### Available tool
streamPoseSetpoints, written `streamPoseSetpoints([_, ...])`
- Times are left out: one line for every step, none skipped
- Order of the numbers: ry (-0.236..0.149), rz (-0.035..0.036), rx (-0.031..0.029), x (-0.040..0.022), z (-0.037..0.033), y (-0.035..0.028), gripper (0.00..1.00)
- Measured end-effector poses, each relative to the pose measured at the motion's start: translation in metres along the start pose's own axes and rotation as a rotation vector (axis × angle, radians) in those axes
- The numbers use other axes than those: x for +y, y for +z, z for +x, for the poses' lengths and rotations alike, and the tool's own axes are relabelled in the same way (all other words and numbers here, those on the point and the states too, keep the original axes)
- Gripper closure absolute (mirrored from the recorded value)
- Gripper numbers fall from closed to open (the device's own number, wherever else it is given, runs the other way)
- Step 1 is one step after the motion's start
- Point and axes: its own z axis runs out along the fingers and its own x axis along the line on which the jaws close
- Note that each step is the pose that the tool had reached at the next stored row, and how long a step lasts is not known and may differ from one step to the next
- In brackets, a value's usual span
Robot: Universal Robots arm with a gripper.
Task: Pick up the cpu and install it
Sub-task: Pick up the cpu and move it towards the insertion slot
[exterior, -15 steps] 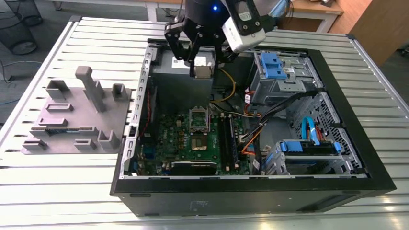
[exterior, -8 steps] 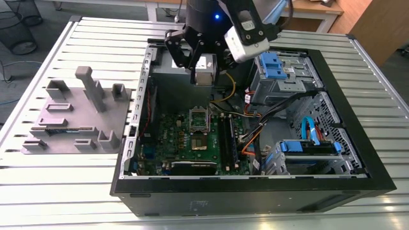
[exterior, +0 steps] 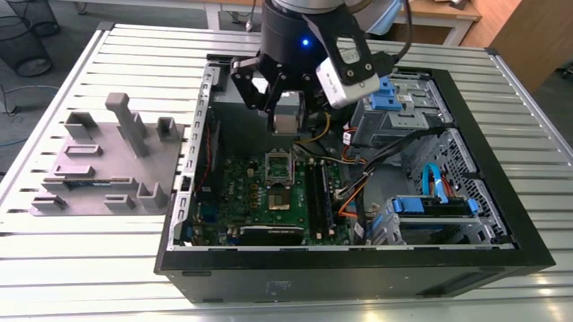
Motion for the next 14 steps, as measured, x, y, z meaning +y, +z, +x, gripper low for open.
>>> streamPoseSetpoints([0.000, -0.0001, 0.0000, -0.0023, 0.0000, 0.0014, 0.53])
streamPoseSetpoints([0.000, -0.0001, 0.0000, -0.0044, -0.0001, 0.0027, 0.53])
streamPoseSetpoints([0.001, -0.0001, -0.0001, -0.0065, -0.0001, 0.0040, 0.53])
streamPoseSetpoints([0.001, -0.0001, -0.0001, -0.0085, -0.0001, 0.0054, 0.53])
streamPoseSetpoints([0.001, 0.0000, 0.0000, -0.0104, -0.0002, 0.0067, 0.53])
streamPoseSetpoints([0.001, -0.0001, -0.0001, -0.0119, -0.0003, 0.0085, 0.53])
streamPoseSetpoints([0.002, -0.0001, -0.0001, -0.0133, -0.0004, 0.0102, 0.53])
streamPoseSetpoints([0.002, -0.0002, -0.0002, -0.0147, -0.0006, 0.0121, 0.53])
streamPoseSetpoints([0.003, -0.0002, -0.0002, -0.0160, -0.0008, 0.0138, 0.53])
streamPoseSetpoints([0.003, -0.0002, -0.0002, -0.0172, -0.0010, 0.0156, 0.53])
streamPoseSetpoints([0.004, -0.0002, -0.0002, -0.0183, -0.0012, 0.0174, 0.53])
streamPoseSetpoints([0.004, 0.0000, -0.0001, -0.0194, -0.0015, 0.0190, 0.53])
streamPoseSetpoints([0.005, -0.0001, -0.0002, -0.0203, -0.0017, 0.0208, 0.53])
streamPoseSetpoints([0.006, -0.0001, -0.0002, -0.0211, -0.0019, 0.0225, 0.53])
